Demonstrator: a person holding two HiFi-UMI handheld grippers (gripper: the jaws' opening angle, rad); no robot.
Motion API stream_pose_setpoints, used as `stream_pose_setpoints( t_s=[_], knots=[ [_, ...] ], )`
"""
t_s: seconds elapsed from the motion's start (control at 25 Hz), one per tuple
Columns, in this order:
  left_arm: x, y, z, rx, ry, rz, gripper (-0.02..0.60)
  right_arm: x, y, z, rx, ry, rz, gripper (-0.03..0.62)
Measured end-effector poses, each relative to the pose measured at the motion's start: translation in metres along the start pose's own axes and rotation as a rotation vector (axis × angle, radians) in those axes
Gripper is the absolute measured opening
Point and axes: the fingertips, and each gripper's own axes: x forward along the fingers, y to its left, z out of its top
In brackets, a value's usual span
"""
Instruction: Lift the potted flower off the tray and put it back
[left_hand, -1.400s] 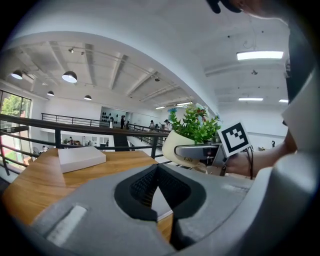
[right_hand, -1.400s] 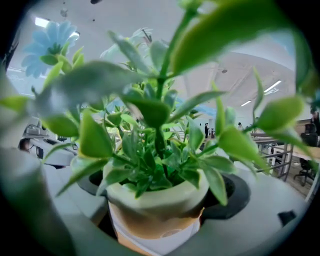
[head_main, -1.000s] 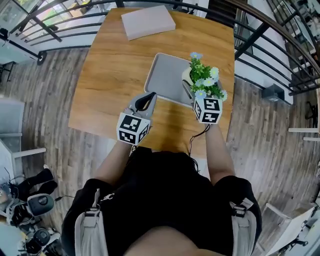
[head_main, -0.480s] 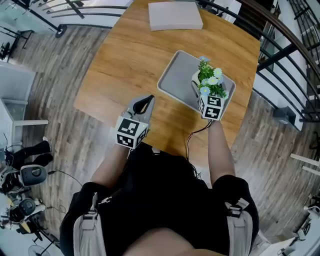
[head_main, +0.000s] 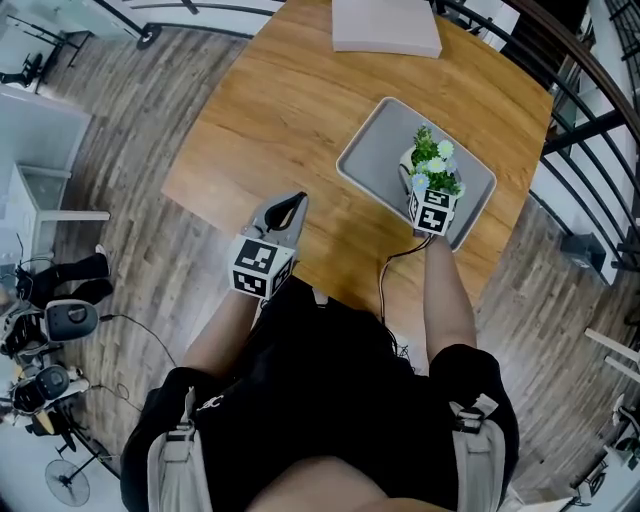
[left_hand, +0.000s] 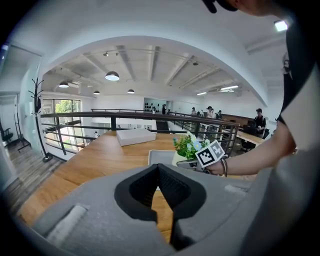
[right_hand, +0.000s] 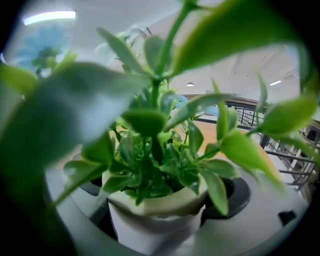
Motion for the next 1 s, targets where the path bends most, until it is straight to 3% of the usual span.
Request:
stream_pose_setpoints(
  t_s=[0.16,0.6,0.8,1.0],
  knots=[
    [0.003,0.002,0.006,-0.002,-0.020,-0.013,0.015,0.000,-0.005,-0.001,0.087,-0.012,-0.004,0.554],
    [0.019,-0.005,0.031,0.020,-0.086,-0.142,0.015,-0.071,0.002,-0.025,0.146,-0.004,-0.047,0.555],
    [0.027,-0.016,0.043,0.016,-0.111,-0.229,0.015,-0.143,0.001,0.000,0.232,-0.133,-0.081,0.544],
    [0.037,-0.032,0.063,0.028,-0.147,-0.331,0.015,-0.226,-0.009,0.056,0.255,-0.348,-0.199,0.346]
  ],
)
